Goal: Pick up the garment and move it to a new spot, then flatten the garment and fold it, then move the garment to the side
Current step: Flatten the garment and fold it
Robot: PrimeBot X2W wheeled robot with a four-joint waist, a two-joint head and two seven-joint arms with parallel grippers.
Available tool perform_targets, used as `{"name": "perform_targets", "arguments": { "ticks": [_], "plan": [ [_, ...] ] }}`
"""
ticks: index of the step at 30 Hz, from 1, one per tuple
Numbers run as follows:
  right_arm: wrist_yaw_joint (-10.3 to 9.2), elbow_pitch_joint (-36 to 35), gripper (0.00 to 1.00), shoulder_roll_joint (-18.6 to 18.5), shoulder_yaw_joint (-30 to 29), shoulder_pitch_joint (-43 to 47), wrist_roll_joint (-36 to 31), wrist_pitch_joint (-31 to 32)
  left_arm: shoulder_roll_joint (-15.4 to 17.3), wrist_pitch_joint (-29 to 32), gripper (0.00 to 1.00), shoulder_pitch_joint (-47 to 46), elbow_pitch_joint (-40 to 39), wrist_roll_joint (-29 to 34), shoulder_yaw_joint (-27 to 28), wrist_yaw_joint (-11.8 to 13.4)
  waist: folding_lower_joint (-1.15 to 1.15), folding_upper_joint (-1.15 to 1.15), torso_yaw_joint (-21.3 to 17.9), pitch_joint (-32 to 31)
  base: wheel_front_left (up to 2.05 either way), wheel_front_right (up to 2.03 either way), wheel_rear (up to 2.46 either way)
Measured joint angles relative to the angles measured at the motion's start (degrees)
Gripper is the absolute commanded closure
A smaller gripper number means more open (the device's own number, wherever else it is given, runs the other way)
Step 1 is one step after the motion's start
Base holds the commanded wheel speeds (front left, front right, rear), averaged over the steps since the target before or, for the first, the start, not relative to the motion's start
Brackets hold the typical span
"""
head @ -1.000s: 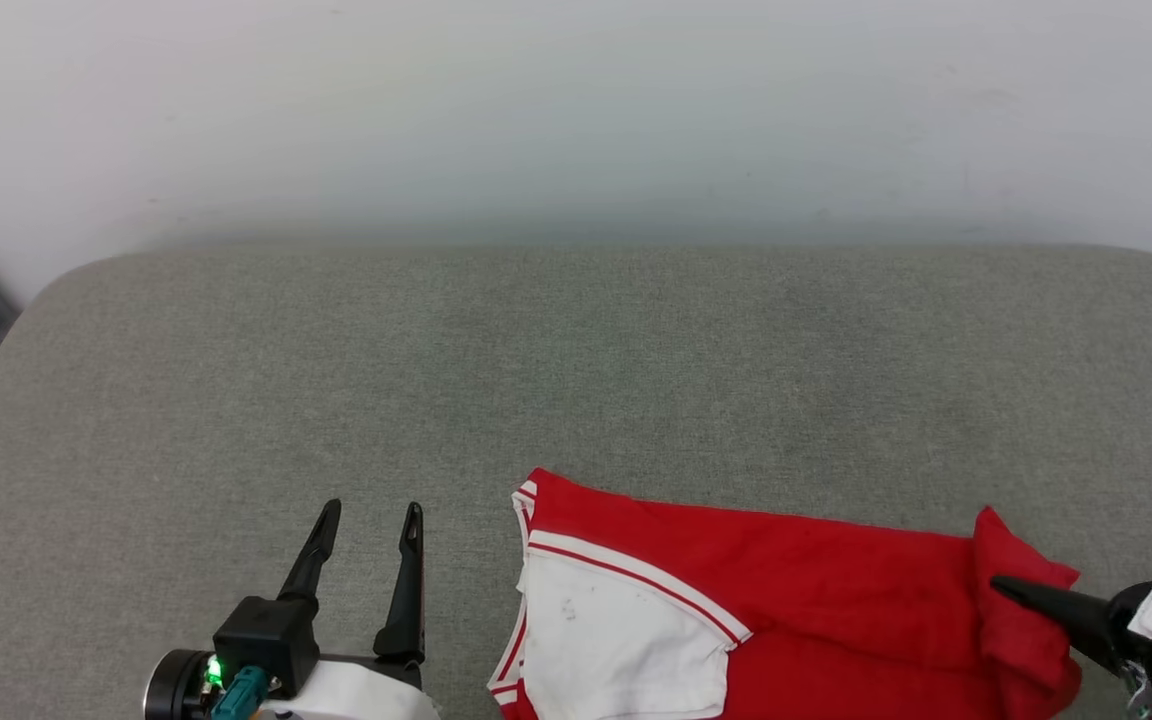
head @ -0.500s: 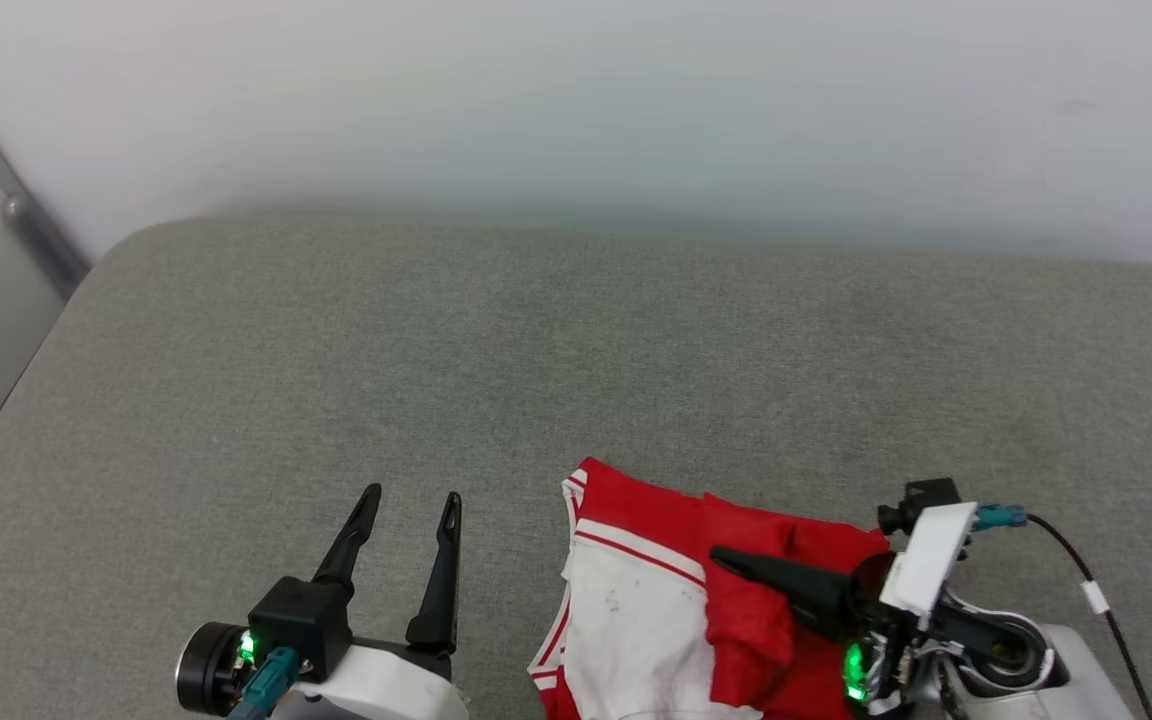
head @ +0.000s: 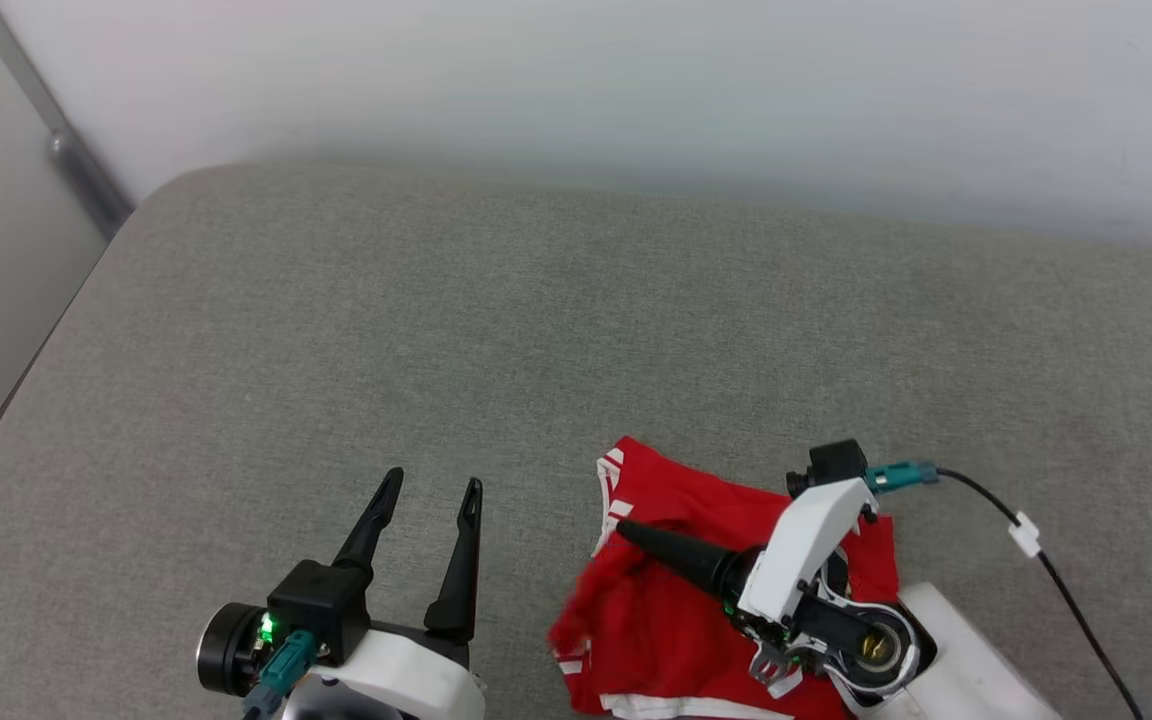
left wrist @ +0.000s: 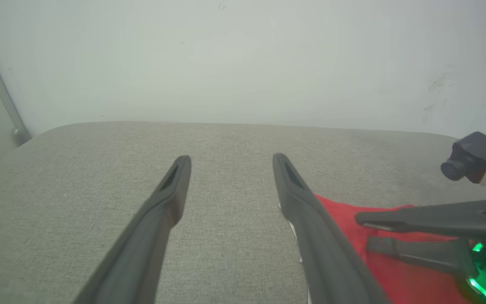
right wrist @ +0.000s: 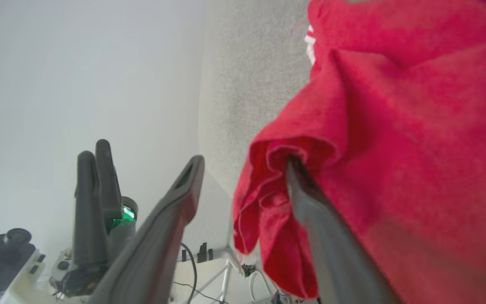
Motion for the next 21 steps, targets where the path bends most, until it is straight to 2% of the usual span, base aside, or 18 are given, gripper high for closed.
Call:
{"name": "perform_targets", "arguments": {
  "ticks": [3, 7, 11, 12, 13, 16, 21],
  "plan": [
    [0.0, -1.7, 0.0, -2.3, 3.5, -1.9, -5.7, -2.6, 0.1, -0.2, 0.0, 0.0, 0.4, -0.3, 0.1, 0.0, 0.0, 0.0, -0.8, -0.2, 0.0, 0.0, 0.0],
    [0.0, -4.4, 0.0, -7.9, 7.9, -4.6, -17.1, -8.8, 0.2, -0.3, 0.0, 0.1, 0.6, -0.4, 0.3, 0.2, 0.0, 0.0, -2.3, -0.8, 0.0, 0.0, 0.0],
    [0.0, -3.4, 0.0, -12.9, 7.5, -5.0, -29.2, -16.3, 0.5, -0.3, 0.0, 0.4, 0.6, -0.4, 0.8, 1.0, 0.0, 0.0, -3.9, -1.6, 0.0, 0.0, 0.0],
    [0.0, -3.4, 0.0, -12.9, 7.5, -5.0, -29.2, -16.3, 0.5, -0.3, 0.0, 0.4, 0.6, -0.4, 0.8, 1.0, 0.0, 0.0, -3.9, -1.6, 0.0, 0.0, 0.0],
    [0.0, -3.3, 0.0, -14.5, 5.1, -4.4, -34.4, -19.9, 0.6, -0.3, 0.0, 0.7, 0.5, -0.5, 1.2, 1.3, 0.0, 0.0, -4.8, -1.9, 0.0, 0.0, 0.0],
    [0.0, -4.1, 0.0, -16.0, -0.6, -1.3, -40.9, -25.5, 1.0, -0.5, 0.0, 1.7, 0.5, -0.9, 1.9, 2.1, 0.0, 0.0, -6.0, -2.8, 0.0, 0.0, 0.0],
    [0.0, -11.2, 0.0, -15.8, -11.7, 6.9, -50.9, -32.3, 1.7, -0.7, 0.0, 3.6, 0.1, -1.3, 3.6, 3.6, 0.0, 0.0, -8.3, -4.1, 0.0, 0.0, 0.0]
  ]
}}
